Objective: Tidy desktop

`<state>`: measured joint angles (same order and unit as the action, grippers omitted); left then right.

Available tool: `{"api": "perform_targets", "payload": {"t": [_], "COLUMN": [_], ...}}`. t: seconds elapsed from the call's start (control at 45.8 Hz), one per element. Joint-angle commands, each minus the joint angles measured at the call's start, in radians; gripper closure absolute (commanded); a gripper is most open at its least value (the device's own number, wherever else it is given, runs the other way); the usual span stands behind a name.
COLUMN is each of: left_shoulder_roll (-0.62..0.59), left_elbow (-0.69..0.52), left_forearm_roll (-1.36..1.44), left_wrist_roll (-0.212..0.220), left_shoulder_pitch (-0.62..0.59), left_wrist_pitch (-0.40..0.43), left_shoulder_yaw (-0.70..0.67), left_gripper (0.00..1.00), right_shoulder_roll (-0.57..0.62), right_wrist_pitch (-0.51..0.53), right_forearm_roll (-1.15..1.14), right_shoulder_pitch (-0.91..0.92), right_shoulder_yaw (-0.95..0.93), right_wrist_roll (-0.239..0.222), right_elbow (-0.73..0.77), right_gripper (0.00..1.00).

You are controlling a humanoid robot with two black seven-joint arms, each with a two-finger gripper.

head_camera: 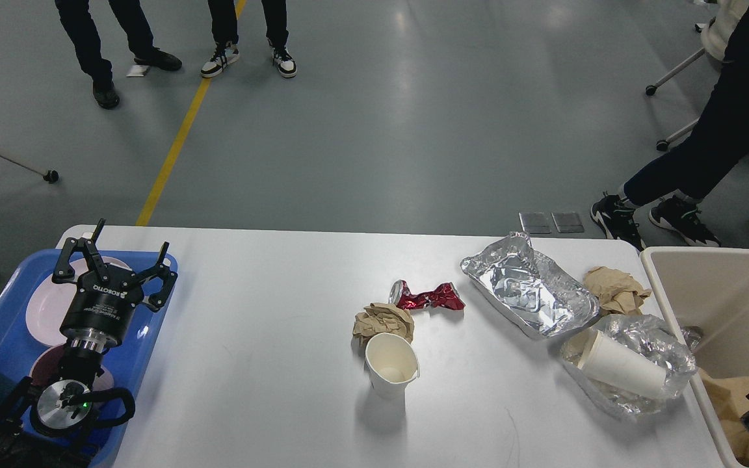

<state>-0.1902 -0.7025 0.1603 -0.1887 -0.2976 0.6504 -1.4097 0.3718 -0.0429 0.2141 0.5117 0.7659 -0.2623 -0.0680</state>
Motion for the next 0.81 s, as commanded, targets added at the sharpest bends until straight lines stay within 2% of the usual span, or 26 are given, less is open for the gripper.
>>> {"api": "perform_targets", "payload": {"t": [0.0, 0.131, 0.306, 0.458, 0.546, 0.786], "left_shoulder_roll": [0.0, 0.0, 0.0, 0.0, 0.0, 0.0], "left_elbow": [0.0, 0.0, 0.0, 0.0, 0.0, 0.0], "left_forearm_roll": [-0.001, 0.001, -0.001, 0.001, 0.001, -0.001], "left_wrist_roll": [0.0, 0.0, 0.0, 0.002, 0.002, 0.0], "left_shoulder_pitch": [0.0, 0.0, 0.0, 0.0, 0.0, 0.0], "left_wrist_pitch": [0.0, 0.0, 0.0, 0.0, 0.0, 0.0], "left_shoulder_yaw": [0.0, 0.0, 0.0, 0.0, 0.0, 0.0], "left_gripper": [0.04, 0.04, 0.04, 0.04, 0.04, 0.04], "right_shoulder_roll": [0.073, 0.197, 0.262, 0.234, 0.178, 0.09], "right_wrist_pitch": [0.009, 0.095, 0.336, 0.468, 0.517, 0.707], "right_forearm_roll": [-0.021, -0.099, -0.24, -0.243, -0.24, -0.232], "right_shoulder_pitch": [0.099, 0.319, 0.687, 1.056, 1.256, 1.625], "right_shoulder_yaw": [0.001, 0.038, 0.245, 0.467, 0.55, 0.579], "right_wrist_roll": [-0.001, -0.011, -0.011, -0.011, -0.011, -0.011], "right_elbow": [-0.114, -0.344, -0.622, -0.883, -1.042, -1.318], "right_gripper": [0.0, 0.0, 0.0, 0.0, 0.0, 0.0]}}
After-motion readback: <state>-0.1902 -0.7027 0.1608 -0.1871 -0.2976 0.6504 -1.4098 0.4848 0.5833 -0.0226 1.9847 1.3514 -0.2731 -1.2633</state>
